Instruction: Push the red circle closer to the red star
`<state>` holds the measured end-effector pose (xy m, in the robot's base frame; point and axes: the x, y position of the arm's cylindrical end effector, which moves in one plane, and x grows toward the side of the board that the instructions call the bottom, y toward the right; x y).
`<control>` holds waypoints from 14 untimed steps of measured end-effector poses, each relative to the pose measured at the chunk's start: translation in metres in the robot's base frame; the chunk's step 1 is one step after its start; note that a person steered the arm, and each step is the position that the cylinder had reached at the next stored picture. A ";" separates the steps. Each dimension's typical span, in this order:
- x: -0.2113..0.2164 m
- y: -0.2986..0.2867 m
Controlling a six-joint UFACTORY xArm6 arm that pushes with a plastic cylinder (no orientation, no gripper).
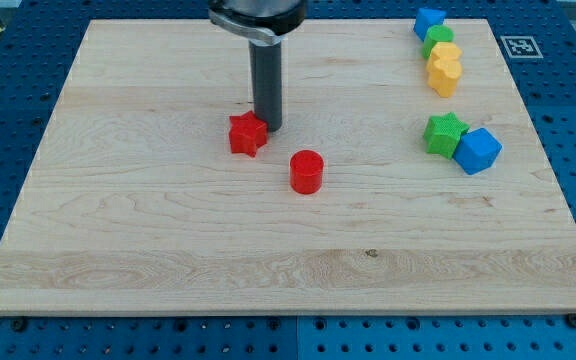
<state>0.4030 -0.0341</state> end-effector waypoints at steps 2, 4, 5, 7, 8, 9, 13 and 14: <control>0.005 0.028; 0.060 0.102; 0.121 0.104; 0.128 0.049; 0.120 0.053; 0.106 0.066; 0.062 0.060; 0.062 0.031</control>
<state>0.4646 -0.0034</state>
